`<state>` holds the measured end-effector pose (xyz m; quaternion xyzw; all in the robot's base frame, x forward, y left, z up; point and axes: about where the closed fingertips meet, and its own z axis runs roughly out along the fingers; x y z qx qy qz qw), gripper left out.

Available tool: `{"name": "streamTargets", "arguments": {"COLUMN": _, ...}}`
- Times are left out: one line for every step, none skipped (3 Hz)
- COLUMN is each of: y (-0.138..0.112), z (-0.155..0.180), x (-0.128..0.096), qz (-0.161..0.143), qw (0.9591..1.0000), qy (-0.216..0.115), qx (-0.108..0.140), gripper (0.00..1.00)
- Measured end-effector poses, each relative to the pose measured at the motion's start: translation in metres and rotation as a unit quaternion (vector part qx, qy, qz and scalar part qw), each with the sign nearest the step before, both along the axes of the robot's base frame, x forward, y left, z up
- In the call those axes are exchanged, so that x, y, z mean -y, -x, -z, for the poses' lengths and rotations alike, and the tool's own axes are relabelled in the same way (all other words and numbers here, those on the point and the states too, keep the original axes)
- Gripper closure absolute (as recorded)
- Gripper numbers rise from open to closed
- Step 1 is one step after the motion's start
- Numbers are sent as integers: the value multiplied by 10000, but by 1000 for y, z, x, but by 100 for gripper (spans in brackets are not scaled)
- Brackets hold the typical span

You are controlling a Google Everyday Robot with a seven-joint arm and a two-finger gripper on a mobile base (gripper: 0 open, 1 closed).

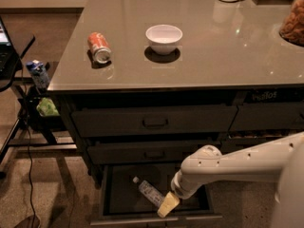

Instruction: Pick blue plastic bottle from bottom drawer and place on counter

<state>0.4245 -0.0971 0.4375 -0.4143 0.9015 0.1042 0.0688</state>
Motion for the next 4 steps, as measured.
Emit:
{"name": "streamTargets", "arguments": {"y": -10, "z": 34, "x": -5, "qz": 126, "qw": 9998, "qy": 41, "qx": -124, "gripper": 0}}
{"name": "streamTargets", "arguments": {"y": -8, "z": 38, "x": -6, "qz": 151, "qw": 9997, "qy": 47, "qx": -169, "gripper": 0}}
{"name": "streamTargets", "arguments": {"y": -6, "z": 46, "x": -4, "qz": 191, "qw": 9997, "qy": -93, "qx": -120, "gripper": 0}}
{"name": "streamTargets", "arguments": {"y": -12, "z": 72, "x": -11, "qz": 81, "qw": 9992, "qy": -327, "qx": -203, "gripper": 0}}
